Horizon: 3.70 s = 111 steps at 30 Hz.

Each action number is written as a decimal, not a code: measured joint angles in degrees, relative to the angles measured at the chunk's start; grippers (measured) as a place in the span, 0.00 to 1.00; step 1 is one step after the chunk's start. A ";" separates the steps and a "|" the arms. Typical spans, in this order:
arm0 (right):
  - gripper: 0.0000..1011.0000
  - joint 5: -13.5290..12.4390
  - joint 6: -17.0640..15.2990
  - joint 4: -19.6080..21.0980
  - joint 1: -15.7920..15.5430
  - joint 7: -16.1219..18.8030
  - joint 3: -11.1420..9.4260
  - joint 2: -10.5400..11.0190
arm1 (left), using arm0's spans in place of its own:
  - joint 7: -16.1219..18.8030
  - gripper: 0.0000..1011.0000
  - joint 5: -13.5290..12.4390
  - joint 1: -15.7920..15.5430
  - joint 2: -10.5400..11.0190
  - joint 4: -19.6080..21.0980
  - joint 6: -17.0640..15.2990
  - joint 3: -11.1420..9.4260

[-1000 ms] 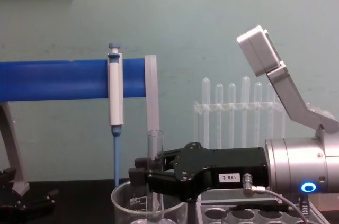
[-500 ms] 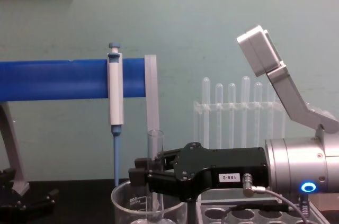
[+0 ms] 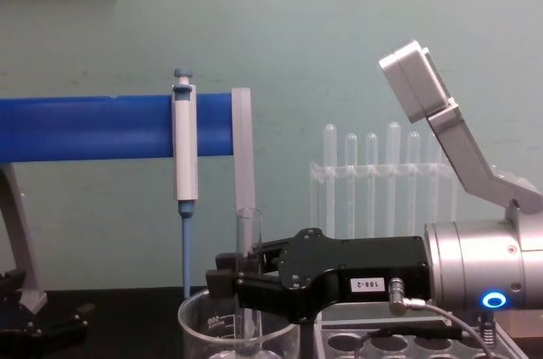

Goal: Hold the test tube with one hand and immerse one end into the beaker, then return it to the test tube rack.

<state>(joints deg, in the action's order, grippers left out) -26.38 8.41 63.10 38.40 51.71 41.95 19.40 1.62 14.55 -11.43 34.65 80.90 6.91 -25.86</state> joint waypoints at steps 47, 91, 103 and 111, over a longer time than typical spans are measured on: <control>0.22 0.00 0.00 0.00 0.00 0.00 0.00 0.00 | 0.00 0.99 0.00 0.00 0.00 0.00 0.00 0.00; 0.22 0.00 0.00 0.00 0.00 0.00 0.00 0.00 | 0.00 0.99 0.00 0.00 0.00 0.00 0.00 0.00; 0.22 -0.51 0.24 -0.28 0.00 0.86 -0.17 -0.20 | 0.00 0.99 0.00 0.00 0.00 0.00 0.00 0.00; 0.22 -1.24 -0.16 2.14 -0.15 1.04 -0.95 0.59 | 0.00 0.99 0.00 0.00 0.00 0.00 0.00 0.00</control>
<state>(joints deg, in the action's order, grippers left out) -27.63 8.25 65.25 38.25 52.75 41.00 19.99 1.62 14.55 -11.43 34.65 80.90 6.91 -25.86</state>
